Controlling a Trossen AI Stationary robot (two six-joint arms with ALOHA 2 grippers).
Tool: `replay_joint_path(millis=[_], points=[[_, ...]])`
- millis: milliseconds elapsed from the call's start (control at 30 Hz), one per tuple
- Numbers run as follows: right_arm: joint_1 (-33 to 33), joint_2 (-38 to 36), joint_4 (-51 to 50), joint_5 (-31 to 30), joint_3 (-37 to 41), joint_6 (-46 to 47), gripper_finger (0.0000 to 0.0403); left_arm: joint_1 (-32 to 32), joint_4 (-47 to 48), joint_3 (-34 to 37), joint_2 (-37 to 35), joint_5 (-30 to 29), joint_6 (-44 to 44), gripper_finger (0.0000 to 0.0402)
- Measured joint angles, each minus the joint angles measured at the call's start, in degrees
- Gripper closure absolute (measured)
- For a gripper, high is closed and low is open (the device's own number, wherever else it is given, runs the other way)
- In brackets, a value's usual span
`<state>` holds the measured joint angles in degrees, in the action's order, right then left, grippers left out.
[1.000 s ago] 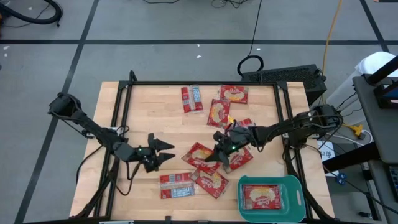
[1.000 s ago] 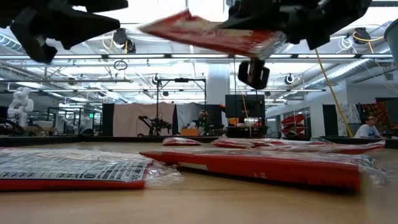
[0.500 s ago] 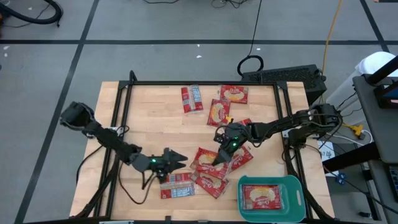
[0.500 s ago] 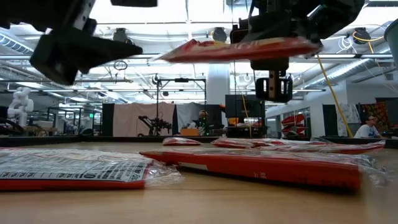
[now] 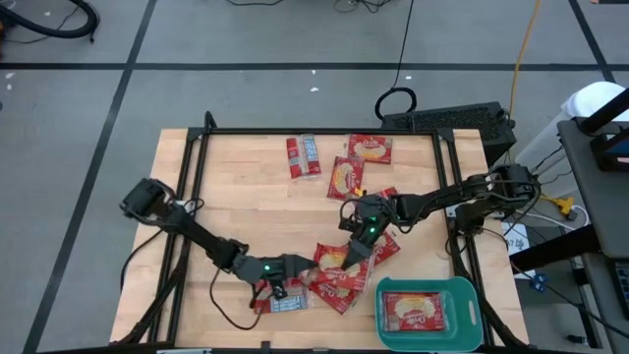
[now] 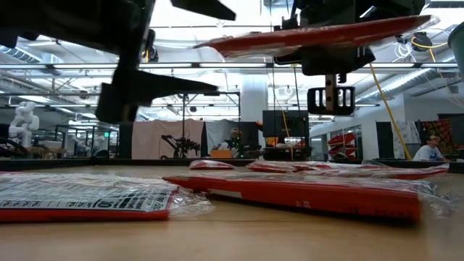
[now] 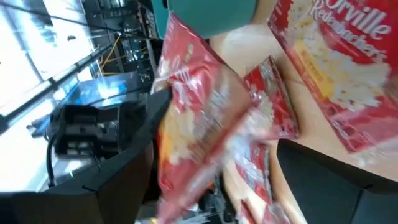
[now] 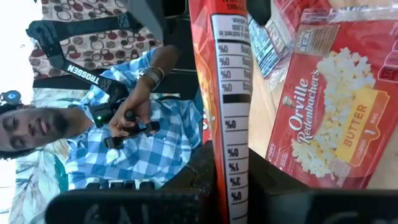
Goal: Sort popcorn bags into baskets
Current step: Put the popcorn bag into the green bin
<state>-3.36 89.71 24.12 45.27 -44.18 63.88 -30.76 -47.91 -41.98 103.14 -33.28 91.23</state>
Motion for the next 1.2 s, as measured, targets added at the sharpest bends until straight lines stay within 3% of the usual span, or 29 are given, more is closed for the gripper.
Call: replay_joint_path(millis=[133,267,600,933,1200], points=[[0.0,0.2,0.9,0.1,0.0,-0.3,0.0378,0.4,0.1,-3.2,3.4,0.0,2.7,0.0086],[0.0,0.2,1.2,2.7,0.0,-0.1,0.0378,1.2,-0.2,-4.9,5.3,-0.3,4.2,0.014],[0.8,0.2,1.5,0.8,0.1,-2.8,0.0363,1.5,-2.9,-5.5,6.0,-5.9,1.1,0.038],[4.9,-4.8,-3.5,-0.8,0.1,-5.7,0.0287,1.6,-3.4,-4.7,5.8,-16.3,1.1,0.039],[10.2,-17.6,-20.1,-11.0,0.0,-15.2,0.0275,3.4,-2.3,-1.7,-1.0,-18.4,-8.1,0.039]])
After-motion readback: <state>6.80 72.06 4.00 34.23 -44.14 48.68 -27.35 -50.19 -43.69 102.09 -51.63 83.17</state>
